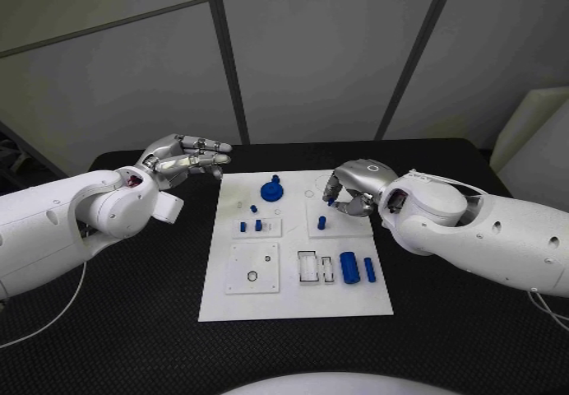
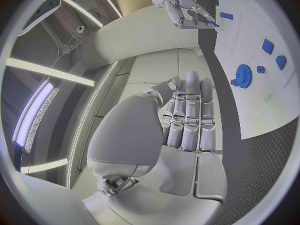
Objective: Assemble the parts on the task board
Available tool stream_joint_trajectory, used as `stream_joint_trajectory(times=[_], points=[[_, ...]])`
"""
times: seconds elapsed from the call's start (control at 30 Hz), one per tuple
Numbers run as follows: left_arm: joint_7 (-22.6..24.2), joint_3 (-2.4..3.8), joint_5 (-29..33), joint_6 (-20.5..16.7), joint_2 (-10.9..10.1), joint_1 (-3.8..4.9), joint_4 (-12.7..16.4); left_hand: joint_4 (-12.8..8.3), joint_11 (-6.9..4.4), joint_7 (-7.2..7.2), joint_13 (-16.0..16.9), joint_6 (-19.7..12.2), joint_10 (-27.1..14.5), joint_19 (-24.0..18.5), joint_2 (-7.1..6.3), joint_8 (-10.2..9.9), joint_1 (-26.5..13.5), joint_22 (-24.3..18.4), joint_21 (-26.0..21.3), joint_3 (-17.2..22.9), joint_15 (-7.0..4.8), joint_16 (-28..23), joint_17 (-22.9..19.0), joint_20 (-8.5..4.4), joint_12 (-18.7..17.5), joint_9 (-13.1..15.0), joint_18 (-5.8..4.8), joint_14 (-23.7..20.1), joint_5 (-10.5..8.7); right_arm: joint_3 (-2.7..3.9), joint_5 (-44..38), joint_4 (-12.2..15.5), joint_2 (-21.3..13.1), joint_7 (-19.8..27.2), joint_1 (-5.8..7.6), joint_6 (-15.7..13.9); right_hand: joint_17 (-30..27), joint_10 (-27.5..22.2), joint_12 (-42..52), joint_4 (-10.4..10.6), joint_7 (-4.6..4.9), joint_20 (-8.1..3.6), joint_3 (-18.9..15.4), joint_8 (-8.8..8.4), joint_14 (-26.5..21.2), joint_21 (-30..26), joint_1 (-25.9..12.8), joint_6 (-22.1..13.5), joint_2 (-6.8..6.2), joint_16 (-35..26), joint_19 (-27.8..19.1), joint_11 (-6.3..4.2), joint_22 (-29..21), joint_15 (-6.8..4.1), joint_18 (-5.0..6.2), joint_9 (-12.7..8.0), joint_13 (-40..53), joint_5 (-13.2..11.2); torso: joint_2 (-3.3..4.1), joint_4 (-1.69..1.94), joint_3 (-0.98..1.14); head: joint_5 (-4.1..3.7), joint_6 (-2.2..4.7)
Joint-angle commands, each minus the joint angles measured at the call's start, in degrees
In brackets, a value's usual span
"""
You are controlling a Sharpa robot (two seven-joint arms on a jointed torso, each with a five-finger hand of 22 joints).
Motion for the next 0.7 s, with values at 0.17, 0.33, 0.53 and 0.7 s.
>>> stream_joint_trajectory(times=[0.17,0.33,0.53,0.7], points=[[1.7,-0.05,0.8,1.9,0.8,0.00,0.0,0.0,0.50,0.13,0.0,0.2,0.0,-0.4,0.18,-0.3,-1.2,0.0,0.1,-0.4,0.08,-0.6,-0.1,0.21,-0.1,-0.1,-0.79,0.6,-0.48,0.10,2.5,4.0,0.4,1.0,0.08,-3.5,0.1,0.4,-0.1,-0.3,-0.15,-0.05,0.1,-0.12,2.3,0.3,-0.4,0.2,-0.02,0.4,0.4,-0.17,0.2,-0.45,-0.43,0.0,-0.1,0.3,0.09,0.16,-0.06,1.31,-0.07],[1.9,-0.08,0.9,1.6,1.5,-0.02,-0.2,0.0,0.50,0.13,0.0,0.2,0.0,-0.4,0.19,-0.3,-1.2,0.0,0.1,-0.4,0.08,-0.6,-0.1,0.21,-0.1,-0.1,-0.79,0.6,-0.49,0.09,4.1,5.3,1.9,1.8,0.06,-3.6,0.2,0.3,-0.1,-0.4,-0.15,-0.06,0.1,-0.15,2.3,0.4,-0.4,0.2,0.01,0.5,0.4,-0.17,0.2,-0.45,-0.43,0.0,-0.2,0.4,0.07,0.17,-0.11,2.43,-0.22],[2.1,-0.08,0.9,1.5,3.1,0.00,-1.0,0.0,0.48,0.11,0.0,0.2,0.0,-0.3,0.38,-0.3,-1.3,0.0,0.0,-0.4,0.08,-0.6,-0.1,0.24,0.0,-0.1,-0.77,0.7,-0.78,0.06,5.5,4.9,4.4,2.6,-0.72,-2.6,0.1,0.3,-0.1,-0.5,-0.12,-0.08,0.2,-0.25,2.3,0.2,-0.4,0.1,0.09,0.5,0.4,-0.14,0.1,-0.46,-0.39,0.0,-0.3,0.5,0.07,0.35,-0.32,4.29,-1.04],[2.2,-0.07,1.0,1.4,4.2,0.04,-1.6,0.1,0.47,0.10,0.0,0.3,0.0,-0.3,0.51,-0.3,-1.5,0.0,0.0,-0.4,0.09,-0.7,-0.1,0.26,0.0,0.0,-0.77,0.7,-0.90,0.05,5.9,4.4,6.3,3.1,-2.62,-1.3,0.1,0.2,-0.2,-0.6,-0.09,-0.08,0.3,-0.31,2.3,0.2,-0.4,0.0,0.14,0.5,0.3,-0.13,0.0,-0.46,-0.37,0.0,-0.3,0.5,0.08,0.42,-0.52,5.33,-1.28]])
